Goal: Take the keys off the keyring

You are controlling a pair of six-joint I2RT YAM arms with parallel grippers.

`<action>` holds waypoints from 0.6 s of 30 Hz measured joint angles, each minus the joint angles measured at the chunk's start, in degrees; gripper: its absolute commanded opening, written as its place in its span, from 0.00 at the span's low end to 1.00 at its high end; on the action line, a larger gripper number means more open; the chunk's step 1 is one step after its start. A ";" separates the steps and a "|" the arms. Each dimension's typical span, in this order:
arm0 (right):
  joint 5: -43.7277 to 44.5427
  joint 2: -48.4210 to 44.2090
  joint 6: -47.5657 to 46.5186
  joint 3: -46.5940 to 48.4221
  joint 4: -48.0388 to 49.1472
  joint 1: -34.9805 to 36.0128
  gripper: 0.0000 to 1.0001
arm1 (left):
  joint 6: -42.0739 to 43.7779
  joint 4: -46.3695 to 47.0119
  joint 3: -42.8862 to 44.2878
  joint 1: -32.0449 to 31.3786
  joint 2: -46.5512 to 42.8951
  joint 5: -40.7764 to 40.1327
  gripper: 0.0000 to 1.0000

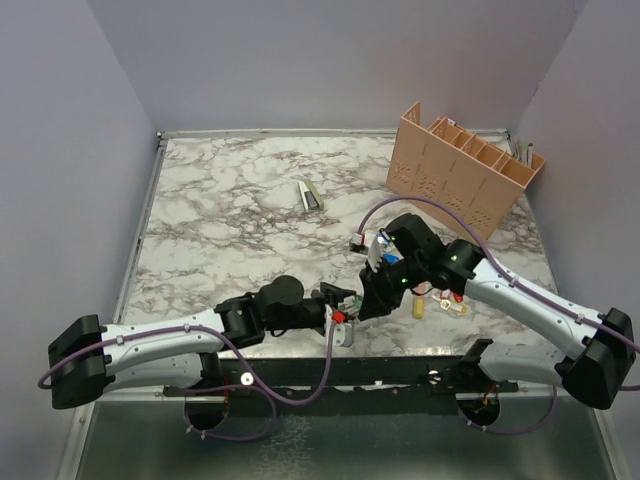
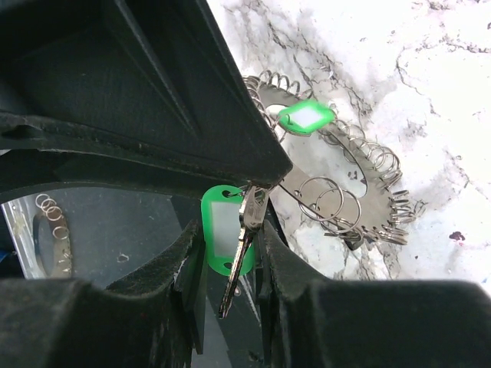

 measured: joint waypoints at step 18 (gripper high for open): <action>-1.77 0.76 -0.98 0.00 -0.02 0.11 0.01 | 0.46 -0.24 2.95 4.72 4.48 9.18 0.46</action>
